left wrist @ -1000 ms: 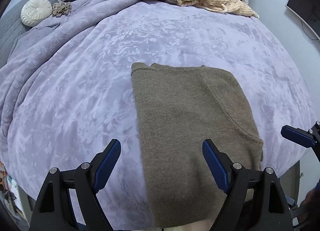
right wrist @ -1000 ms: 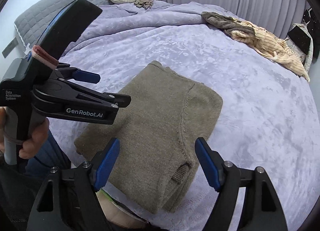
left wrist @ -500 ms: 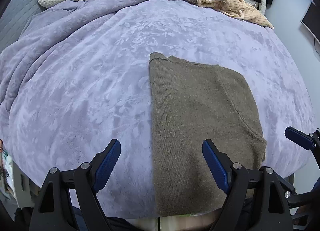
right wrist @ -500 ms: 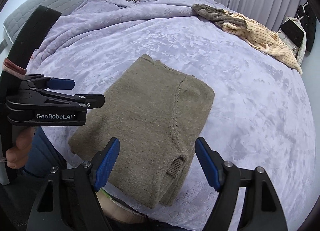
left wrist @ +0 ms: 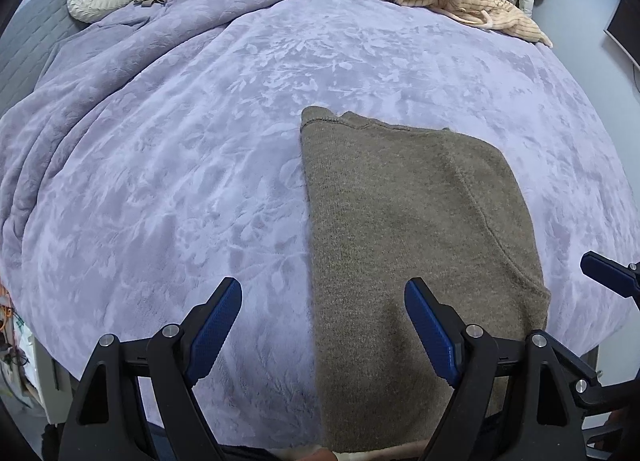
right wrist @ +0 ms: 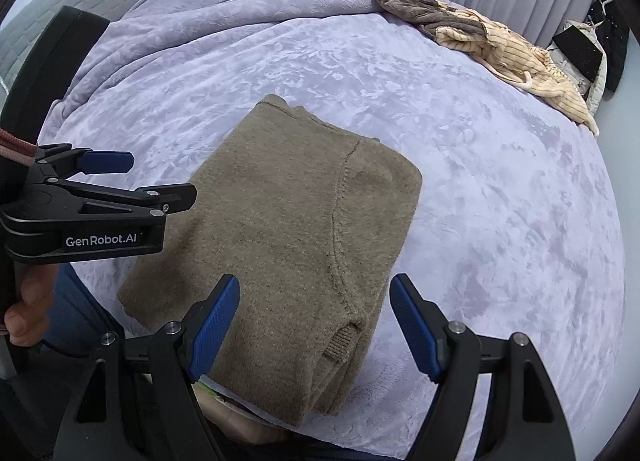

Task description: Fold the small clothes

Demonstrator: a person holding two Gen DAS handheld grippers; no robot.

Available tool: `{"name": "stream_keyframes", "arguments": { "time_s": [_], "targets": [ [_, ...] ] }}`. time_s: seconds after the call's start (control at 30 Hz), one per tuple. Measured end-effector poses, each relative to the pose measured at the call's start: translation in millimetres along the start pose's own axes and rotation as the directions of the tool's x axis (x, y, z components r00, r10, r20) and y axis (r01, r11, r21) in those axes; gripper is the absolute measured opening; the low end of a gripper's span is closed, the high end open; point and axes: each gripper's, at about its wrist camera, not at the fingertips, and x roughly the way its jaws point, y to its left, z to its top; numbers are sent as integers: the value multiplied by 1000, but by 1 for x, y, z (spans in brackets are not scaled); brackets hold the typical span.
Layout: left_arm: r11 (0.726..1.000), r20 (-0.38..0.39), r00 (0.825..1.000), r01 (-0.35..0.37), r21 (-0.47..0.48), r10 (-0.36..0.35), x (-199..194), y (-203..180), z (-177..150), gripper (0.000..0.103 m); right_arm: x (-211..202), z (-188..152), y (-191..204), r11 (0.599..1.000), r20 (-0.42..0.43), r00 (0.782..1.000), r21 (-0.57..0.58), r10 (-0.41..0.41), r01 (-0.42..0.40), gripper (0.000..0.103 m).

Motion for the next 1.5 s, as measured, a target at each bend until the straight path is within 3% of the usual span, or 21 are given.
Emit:
{"name": "stream_keyframes", "arguments": {
  "time_s": [0.4, 1.5],
  "targets": [
    [999, 1, 999, 47, 29, -47, 0, -7, 6, 85, 5, 8, -3, 1000, -23, 1000, 1, -21, 21, 80],
    [998, 37, 998, 61, -10, -60, -16, 17, -6, 85, -5, 14, 30, 996, -14, 998, -66, -63, 62, 80]
  ]
}}
